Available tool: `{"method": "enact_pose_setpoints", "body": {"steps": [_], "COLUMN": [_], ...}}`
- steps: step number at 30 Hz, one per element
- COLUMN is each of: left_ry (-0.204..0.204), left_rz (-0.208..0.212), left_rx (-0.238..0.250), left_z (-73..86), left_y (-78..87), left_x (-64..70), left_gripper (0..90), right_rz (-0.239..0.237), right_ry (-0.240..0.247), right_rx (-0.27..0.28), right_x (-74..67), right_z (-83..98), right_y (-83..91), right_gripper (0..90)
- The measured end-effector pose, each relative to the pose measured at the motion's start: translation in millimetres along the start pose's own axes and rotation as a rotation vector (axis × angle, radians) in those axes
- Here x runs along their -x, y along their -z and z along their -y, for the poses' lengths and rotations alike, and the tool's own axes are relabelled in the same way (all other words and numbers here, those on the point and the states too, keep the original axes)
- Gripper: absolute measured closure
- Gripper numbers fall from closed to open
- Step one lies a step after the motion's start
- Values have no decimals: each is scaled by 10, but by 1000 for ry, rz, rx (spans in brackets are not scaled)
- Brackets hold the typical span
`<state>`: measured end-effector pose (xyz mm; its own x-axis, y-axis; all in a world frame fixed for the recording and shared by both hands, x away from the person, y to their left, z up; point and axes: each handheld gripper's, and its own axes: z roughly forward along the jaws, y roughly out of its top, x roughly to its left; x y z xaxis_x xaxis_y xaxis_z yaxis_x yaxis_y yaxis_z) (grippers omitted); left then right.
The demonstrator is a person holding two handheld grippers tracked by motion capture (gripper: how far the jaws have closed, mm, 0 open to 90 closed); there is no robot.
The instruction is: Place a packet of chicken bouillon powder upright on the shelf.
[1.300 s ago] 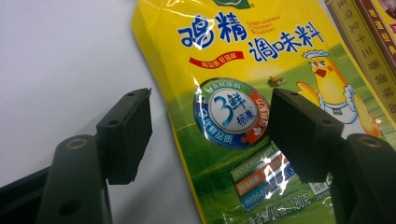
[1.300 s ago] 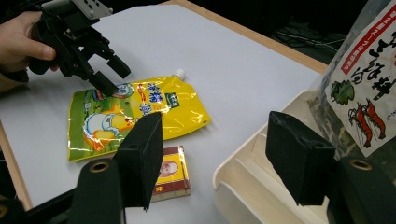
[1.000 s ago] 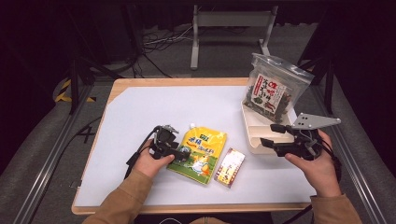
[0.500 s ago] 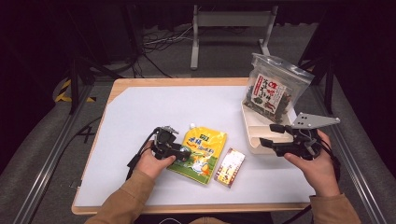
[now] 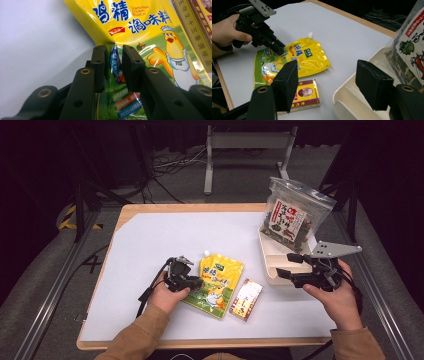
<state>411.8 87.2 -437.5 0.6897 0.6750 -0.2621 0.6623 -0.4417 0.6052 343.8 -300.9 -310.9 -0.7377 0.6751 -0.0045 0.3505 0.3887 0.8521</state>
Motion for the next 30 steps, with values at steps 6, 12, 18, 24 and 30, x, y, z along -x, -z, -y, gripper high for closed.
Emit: {"method": "enact_pose_setpoints", "body": {"steps": [6,12,18,24,30], "left_ry": [-11,-20,-39,-70,-93], "left_rz": [-13,0,-1,-31,-51], "left_rx": [12,19,25,79,147], "left_z": [9,2,-12,-22,-25], "left_y": [6,39,112,284,445], "left_x": [27,25,47,87,107], "left_gripper": [794,827,849,856,859], "right_rz": [-3,-4,-17,-22,-29], "right_ry": [5,9,8,13,56], "right_rx": [-5,-8,-12,-13,-44], "right_x": [-8,-12,-25,-37,-72], "right_z": [3,7,9,5,-15], "right_y": [-19,-25,-27,-17,-41], "right_gripper": [352,357,388,427,486]}}
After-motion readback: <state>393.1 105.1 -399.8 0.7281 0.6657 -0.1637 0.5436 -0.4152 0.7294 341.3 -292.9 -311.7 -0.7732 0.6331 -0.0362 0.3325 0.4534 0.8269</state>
